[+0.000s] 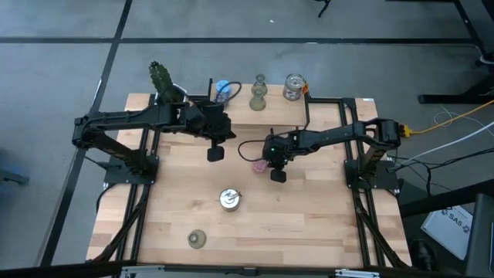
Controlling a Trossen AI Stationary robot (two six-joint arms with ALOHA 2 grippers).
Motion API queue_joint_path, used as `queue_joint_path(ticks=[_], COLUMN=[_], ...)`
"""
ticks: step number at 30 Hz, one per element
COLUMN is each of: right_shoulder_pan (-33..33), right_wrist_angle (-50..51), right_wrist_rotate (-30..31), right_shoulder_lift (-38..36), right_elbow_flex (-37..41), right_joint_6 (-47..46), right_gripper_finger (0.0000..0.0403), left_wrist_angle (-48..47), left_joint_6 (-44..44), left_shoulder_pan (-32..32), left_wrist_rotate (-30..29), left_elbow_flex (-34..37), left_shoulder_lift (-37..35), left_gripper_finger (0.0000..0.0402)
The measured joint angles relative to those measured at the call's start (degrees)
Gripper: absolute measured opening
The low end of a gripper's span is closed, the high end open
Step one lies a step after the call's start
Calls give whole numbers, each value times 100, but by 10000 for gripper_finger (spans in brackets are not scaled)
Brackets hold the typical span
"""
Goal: Pick & Place candle stick holders
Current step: Put the pink scented candle aligned with the red scented candle on the shelf
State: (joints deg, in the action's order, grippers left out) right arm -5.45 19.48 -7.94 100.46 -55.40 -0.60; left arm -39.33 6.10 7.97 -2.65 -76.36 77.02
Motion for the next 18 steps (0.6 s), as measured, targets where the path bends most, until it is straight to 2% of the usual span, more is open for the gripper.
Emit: queue_joint_path(ticks=[5, 18], right_shoulder_pan=[0, -1], right_wrist_angle=[-331, -1436], right_wrist_rotate=[-2, -11], right_shoulder_lift=[158, 187], right_elbow_flex=[0, 0], right_joint_6=[-40, -44], right_gripper_finger=[1, 1], left_wrist_angle=[4, -36], left_joint_6=[-38, -104], left_shoulder_pan=[0, 0], left_wrist_rotate=[-268, -289], left_elbow_flex=[0, 0], left_shoulder_lift=[-233, -359], left_gripper_finger=[1, 1])
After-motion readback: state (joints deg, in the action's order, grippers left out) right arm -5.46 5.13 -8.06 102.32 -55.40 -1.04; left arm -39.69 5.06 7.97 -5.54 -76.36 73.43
